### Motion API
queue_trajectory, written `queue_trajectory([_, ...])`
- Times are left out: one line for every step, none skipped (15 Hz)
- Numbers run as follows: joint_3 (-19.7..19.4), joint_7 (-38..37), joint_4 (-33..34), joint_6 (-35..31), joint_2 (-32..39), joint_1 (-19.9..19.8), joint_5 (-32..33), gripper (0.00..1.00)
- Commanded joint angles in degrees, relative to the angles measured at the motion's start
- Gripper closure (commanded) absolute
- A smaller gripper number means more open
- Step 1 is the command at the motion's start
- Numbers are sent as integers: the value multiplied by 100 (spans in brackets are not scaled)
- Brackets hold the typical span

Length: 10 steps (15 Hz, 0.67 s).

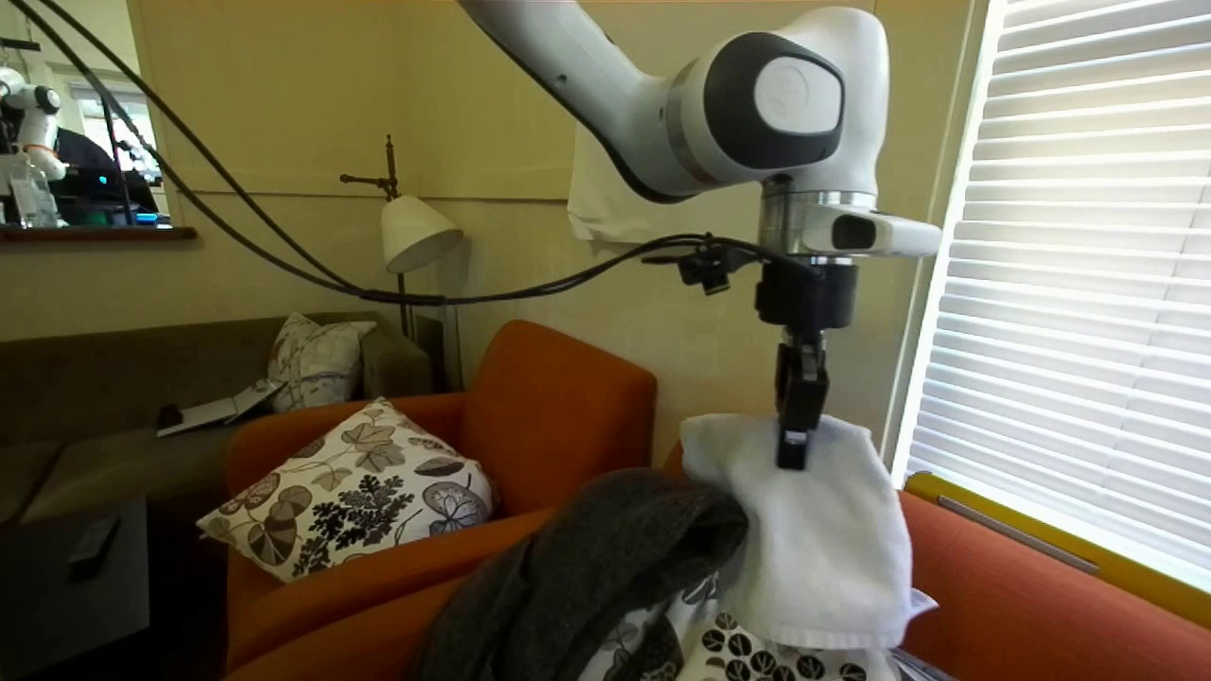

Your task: Use the white towel to wipe the right armrest of the sofa on the left

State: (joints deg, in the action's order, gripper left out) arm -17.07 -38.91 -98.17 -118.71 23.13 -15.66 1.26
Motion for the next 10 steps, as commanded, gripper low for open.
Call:
queue_trajectory([300,515,-418,179,-431,394,-34,97])
queue_trajectory([120,258,-141,76,-168,279,-26,88])
queue_trajectory([203,300,-198,105,-224,392,-23,88])
queue_trajectory([248,305,-222,128,-246,470,-20,88])
queue_trajectory([260,317,-229,136,-249,507,-18,88])
queue_trajectory([259,343,-234,137,-249,505,-18,88])
queue_trajectory([248,375,-235,137,-248,485,-18,88])
queue_trajectory([236,401,-237,137,-248,467,-19,97])
queue_trajectory([343,834,-300,150,-298,423,-133,97])
queue_trajectory([447,1217,-414,97,-381,456,-157,97])
